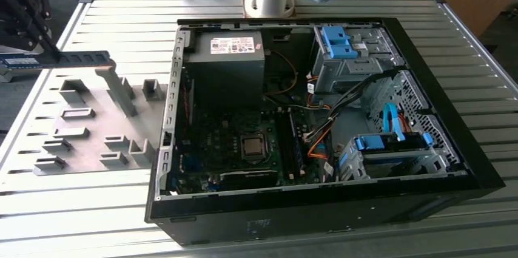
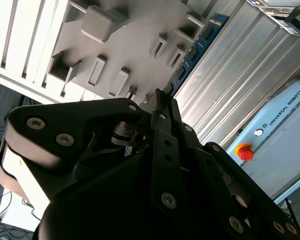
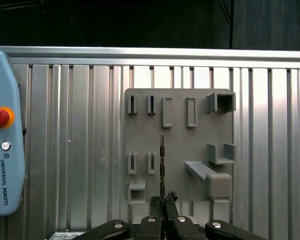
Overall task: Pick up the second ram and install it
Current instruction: 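Pick up the second ram and move it above second insertion slot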
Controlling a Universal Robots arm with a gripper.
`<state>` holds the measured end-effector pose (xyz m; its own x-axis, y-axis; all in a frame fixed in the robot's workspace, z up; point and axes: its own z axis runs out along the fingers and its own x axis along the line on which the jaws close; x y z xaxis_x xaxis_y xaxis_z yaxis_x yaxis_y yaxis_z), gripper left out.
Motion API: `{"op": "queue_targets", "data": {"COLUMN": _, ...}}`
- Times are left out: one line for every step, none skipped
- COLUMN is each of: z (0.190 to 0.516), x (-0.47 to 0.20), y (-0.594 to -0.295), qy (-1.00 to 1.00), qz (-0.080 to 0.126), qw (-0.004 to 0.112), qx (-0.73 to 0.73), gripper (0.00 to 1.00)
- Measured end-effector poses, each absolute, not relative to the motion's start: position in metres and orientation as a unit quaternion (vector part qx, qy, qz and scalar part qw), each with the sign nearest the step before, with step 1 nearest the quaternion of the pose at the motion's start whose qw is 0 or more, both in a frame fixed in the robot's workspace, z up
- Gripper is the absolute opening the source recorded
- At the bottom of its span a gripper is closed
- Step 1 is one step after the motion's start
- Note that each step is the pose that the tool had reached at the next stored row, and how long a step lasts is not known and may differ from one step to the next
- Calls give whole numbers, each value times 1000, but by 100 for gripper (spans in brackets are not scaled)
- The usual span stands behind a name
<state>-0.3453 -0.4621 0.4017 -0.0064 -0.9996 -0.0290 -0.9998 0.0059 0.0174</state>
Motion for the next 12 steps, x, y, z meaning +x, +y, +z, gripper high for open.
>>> {"op": "queue_targets", "data": {"z": 402, "x": -345, "y": -462, "qy": 709, "qz": 16, "qw": 4, "qx": -705, "gripper": 14}}
{"op": "queue_targets", "data": {"z": 402, "x": -344, "y": -462, "qy": 709, "qz": 16, "qw": 4, "qx": -705, "gripper": 14}}
{"op": "queue_targets", "data": {"z": 402, "x": -344, "y": -462, "qy": 709, "qz": 16, "qw": 4, "qx": -705, "gripper": 14}}
{"op": "queue_targets", "data": {"z": 402, "x": -344, "y": -462, "qy": 709, "qz": 16, "qw": 4, "qx": -705, "gripper": 14}}
{"op": "queue_targets", "data": {"z": 402, "x": -343, "y": -462, "qy": 709, "qz": 16, "qw": 4, "qx": -705, "gripper": 14}}
{"op": "queue_targets", "data": {"z": 402, "x": -343, "y": -462, "qy": 709, "qz": 16, "qw": 4, "qx": -705, "gripper": 14}}
{"op": "queue_targets", "data": {"z": 402, "x": -342, "y": -462, "qy": 709, "qz": 16, "qw": 4, "qx": -705, "gripper": 14}}
{"op": "queue_targets", "data": {"z": 402, "x": -342, "y": -462, "qy": 709, "qz": 16, "qw": 4, "qx": -705, "gripper": 14}}
{"op": "queue_targets", "data": {"z": 402, "x": -342, "y": -462, "qy": 709, "qz": 16, "qw": 4, "qx": -705, "gripper": 14}}
{"op": "queue_targets", "data": {"z": 402, "x": -341, "y": -462, "qy": 709, "qz": 16, "qw": 4, "qx": -705, "gripper": 14}}
{"op": "queue_targets", "data": {"z": 402, "x": -341, "y": -462, "qy": 709, "qz": 16, "qw": 4, "qx": -705, "gripper": 14}}
{"op": "queue_targets", "data": {"z": 402, "x": -341, "y": -462, "qy": 709, "qz": 16, "qw": 4, "qx": -705, "gripper": 14}}
